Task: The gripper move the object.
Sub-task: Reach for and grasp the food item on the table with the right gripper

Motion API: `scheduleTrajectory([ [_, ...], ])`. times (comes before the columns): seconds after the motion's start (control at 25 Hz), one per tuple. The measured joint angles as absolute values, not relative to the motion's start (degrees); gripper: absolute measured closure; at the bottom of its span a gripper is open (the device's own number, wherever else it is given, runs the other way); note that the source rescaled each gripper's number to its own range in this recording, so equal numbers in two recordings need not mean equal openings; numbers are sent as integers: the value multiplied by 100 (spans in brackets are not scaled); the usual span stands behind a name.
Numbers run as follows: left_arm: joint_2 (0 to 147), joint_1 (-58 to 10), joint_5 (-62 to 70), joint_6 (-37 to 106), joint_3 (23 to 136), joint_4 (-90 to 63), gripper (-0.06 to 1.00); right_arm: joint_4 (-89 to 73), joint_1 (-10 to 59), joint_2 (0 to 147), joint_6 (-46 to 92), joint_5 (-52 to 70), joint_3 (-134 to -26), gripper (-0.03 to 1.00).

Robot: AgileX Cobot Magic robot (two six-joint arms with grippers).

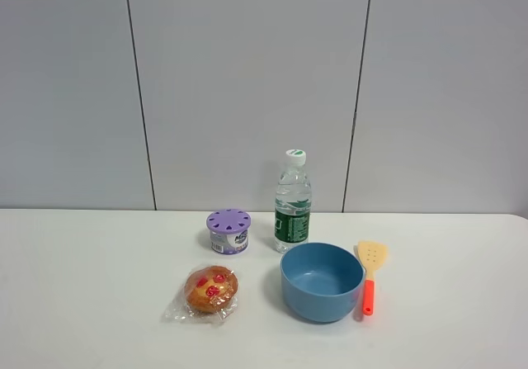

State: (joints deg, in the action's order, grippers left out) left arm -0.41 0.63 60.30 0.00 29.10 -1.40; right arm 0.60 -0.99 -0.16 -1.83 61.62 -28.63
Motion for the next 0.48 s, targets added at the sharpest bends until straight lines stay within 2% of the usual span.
scheduleTrajectory([
  [0.04,-41,63,6030,0,2910,-140,-6,60,-99,-16,-183,6162,-2863,25],
  [0.48,-41,63,6030,0,2910,-140,-6,60,-99,-16,-183,6162,-2863,25],
])
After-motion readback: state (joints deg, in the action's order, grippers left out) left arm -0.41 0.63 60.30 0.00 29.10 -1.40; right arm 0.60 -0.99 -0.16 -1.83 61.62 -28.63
